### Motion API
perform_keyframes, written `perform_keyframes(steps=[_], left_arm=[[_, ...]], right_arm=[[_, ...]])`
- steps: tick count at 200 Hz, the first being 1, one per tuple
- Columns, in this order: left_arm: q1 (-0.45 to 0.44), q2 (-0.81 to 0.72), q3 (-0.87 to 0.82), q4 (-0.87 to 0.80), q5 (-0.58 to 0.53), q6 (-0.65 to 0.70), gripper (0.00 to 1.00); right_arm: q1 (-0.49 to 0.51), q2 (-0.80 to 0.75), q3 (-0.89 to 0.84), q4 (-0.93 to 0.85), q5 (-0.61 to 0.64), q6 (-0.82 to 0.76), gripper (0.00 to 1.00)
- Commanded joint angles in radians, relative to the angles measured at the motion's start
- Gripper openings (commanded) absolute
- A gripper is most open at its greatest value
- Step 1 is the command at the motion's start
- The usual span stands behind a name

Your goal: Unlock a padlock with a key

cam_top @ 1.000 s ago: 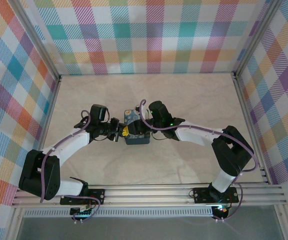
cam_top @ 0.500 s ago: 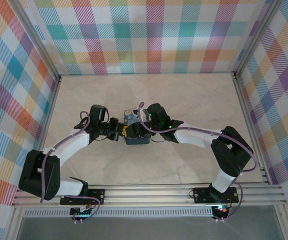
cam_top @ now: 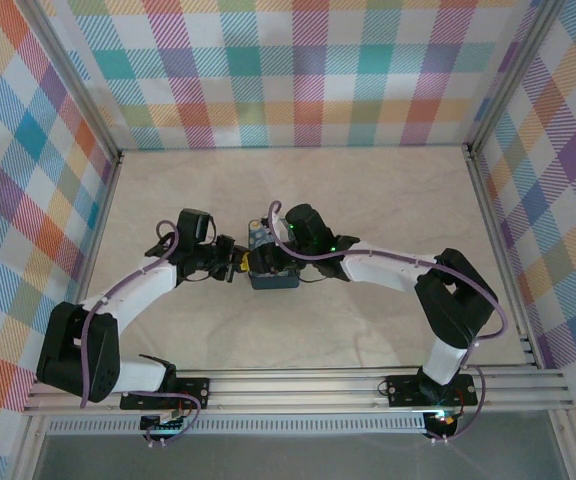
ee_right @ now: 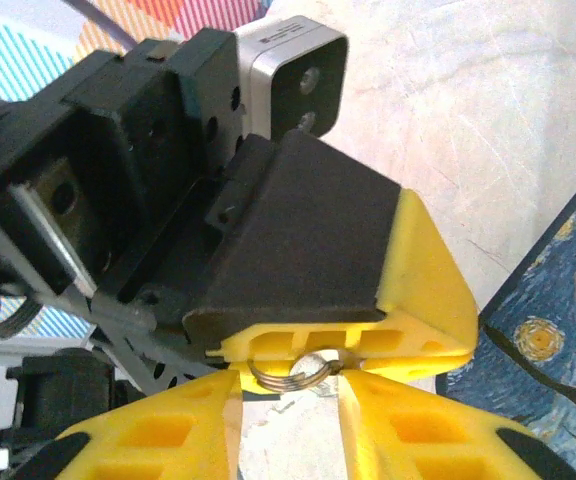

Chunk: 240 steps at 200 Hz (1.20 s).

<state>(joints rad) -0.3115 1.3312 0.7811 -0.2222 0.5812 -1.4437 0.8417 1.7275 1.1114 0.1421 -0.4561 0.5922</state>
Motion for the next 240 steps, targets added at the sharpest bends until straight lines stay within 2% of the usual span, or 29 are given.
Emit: perform_keyframes(steps=[1,19,71,114,160,183,217,240], left_arm=[[-0.006,-0.051,0.047,-0.047,0.016,0.053,0.00],[-0.013,-0.053,0.047,-0.097,0.014,0.067,0.00],[-0.016,-0.050,0.033,-0.078,0.018,0.057,0.00],[-0.017,-0.052,0.061,-0.137,-0.018,0.094,0.03],[-0.017,-0.038,0.083,-0.163,-0.019,0.127,0.01],[-0.017,-0.042,0.088,-0.192,-0.026,0.153,0.12],[-0.010,-0.034,0.089,-0.234,-0.055,0.178,0.41],[0.001,-0.027,0.076,-0.242,-0.066,0.187,0.45]], right_arm=[[0.010,0.023,0.039,-0.041,0.066,0.032,0.33],[0.010,0.034,0.048,-0.034,0.074,0.042,0.28],[0.010,0.061,0.058,-0.008,0.053,0.067,0.14],[0.008,0.055,0.042,-0.039,0.092,0.084,0.09],[-0.002,0.043,0.032,-0.047,0.111,0.068,0.08],[-0.009,0.037,0.020,-0.013,0.113,0.070,0.05],[-0.013,0.033,0.018,-0.007,0.121,0.081,0.03],[-0.028,0.020,-0.015,-0.012,0.125,0.089,0.02]])
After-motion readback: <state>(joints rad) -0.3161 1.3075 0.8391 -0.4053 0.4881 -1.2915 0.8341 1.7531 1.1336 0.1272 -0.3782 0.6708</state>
